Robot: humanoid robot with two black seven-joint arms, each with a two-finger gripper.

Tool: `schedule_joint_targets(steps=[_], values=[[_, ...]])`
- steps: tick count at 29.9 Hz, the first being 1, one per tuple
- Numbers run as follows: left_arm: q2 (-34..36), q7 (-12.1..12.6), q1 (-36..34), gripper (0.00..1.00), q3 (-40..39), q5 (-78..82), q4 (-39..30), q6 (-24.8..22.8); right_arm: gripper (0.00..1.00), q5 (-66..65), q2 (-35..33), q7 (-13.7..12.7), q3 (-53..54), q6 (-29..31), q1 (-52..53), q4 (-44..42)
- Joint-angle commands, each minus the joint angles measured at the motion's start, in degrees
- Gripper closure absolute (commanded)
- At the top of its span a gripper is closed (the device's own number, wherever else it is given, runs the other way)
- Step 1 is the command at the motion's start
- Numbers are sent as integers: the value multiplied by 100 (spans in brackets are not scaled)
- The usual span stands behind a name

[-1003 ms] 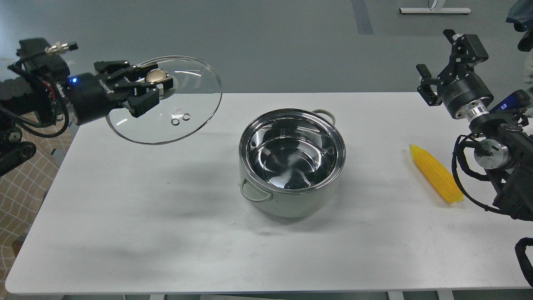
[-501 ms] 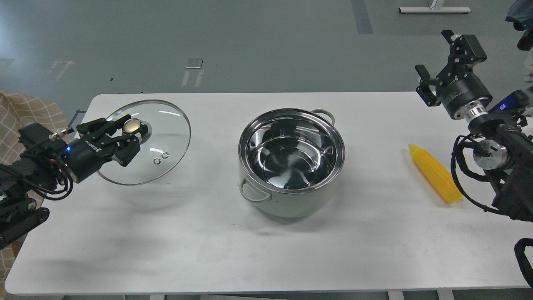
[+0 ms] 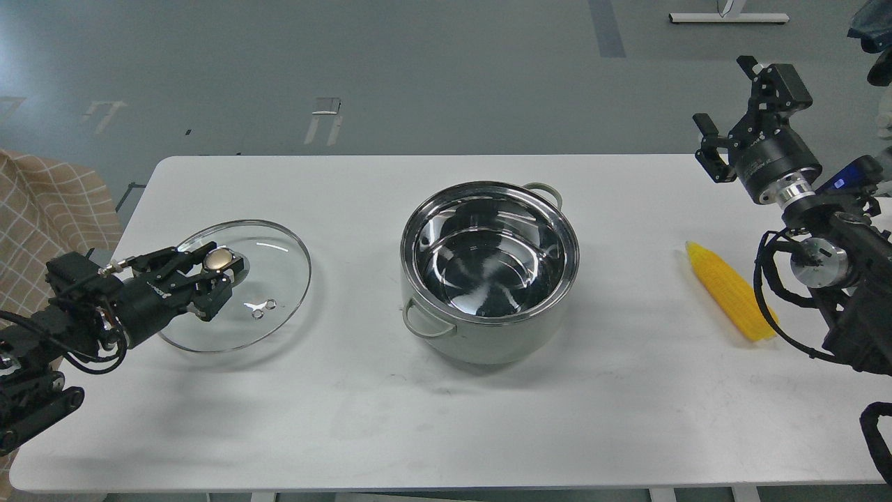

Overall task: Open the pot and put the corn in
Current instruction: 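Lower the glass lid onto the table beside the pot and release, then raise the left arm away from the lid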

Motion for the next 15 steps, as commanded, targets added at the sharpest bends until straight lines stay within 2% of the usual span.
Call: schedule_joint_targets(steps=[1,2,4,8,15], values=[[-58,0,2,62,67,3,92,-2,0,0,-1,0,0,0,-28,9],[-58,0,2,51,119,-14,101,-2,0,0,-1,0,0,0,-36,9],[-58,0,2,42,120,-23,101,-2,0,0,-1,0,0,0,-37,9],[-58,0,-6,34,120,-14,101,-2,0,0,-1,0,0,0,-45,9],[-163,0,-15,27,120,-23,119,-2,0,0,-10,0,0,0,-45,9]])
